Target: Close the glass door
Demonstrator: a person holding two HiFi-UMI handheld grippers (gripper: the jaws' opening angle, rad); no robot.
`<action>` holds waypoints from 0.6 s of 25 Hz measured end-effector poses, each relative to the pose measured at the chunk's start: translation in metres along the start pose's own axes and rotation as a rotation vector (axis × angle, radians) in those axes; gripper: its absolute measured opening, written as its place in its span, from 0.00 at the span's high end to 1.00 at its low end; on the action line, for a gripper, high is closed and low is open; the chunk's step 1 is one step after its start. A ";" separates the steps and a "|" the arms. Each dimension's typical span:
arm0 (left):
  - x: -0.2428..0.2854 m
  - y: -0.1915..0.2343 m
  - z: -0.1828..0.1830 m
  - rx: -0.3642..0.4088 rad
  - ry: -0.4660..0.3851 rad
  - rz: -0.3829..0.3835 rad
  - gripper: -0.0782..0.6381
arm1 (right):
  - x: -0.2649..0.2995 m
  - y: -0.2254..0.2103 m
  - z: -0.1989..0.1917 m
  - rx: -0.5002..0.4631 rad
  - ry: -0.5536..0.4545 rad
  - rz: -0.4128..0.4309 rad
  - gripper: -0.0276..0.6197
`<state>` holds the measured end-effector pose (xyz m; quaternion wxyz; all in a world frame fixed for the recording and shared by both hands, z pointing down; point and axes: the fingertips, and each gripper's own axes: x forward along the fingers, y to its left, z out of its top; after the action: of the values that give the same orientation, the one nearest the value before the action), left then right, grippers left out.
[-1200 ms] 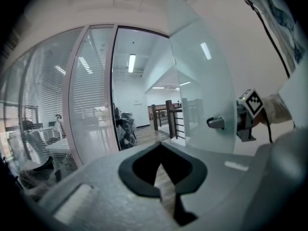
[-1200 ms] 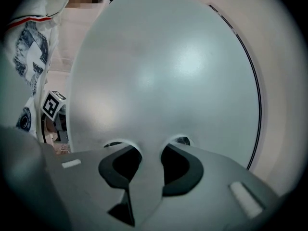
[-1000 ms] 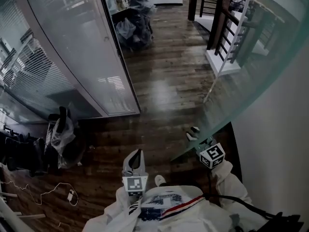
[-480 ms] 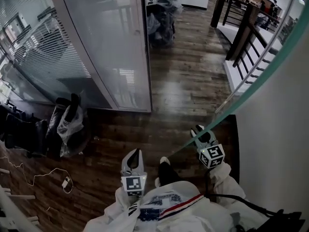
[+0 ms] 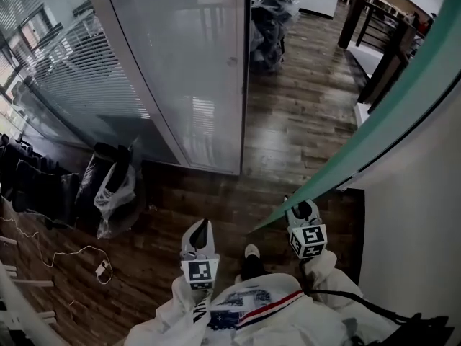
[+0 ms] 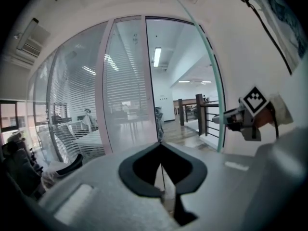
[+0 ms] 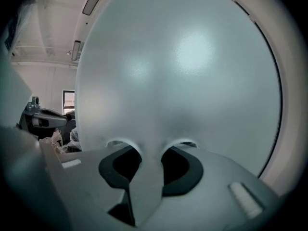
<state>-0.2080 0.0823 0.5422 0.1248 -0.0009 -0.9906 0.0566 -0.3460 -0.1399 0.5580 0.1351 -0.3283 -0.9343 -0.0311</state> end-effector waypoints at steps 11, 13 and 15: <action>0.060 0.017 0.026 -0.006 -0.021 0.051 0.89 | 0.063 -0.003 0.015 0.004 0.042 -0.013 0.78; 0.068 0.021 0.027 -0.006 -0.025 0.072 0.89 | 0.070 -0.004 0.016 0.005 0.039 -0.018 0.78; 0.077 0.027 0.025 -0.003 -0.025 0.092 0.89 | 0.079 -0.005 0.017 0.010 0.030 -0.032 0.78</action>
<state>-0.2897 0.1071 0.5339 0.1098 -0.0459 -0.9910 0.0607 -0.4117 -0.0936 0.5635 0.1502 -0.3121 -0.9375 -0.0336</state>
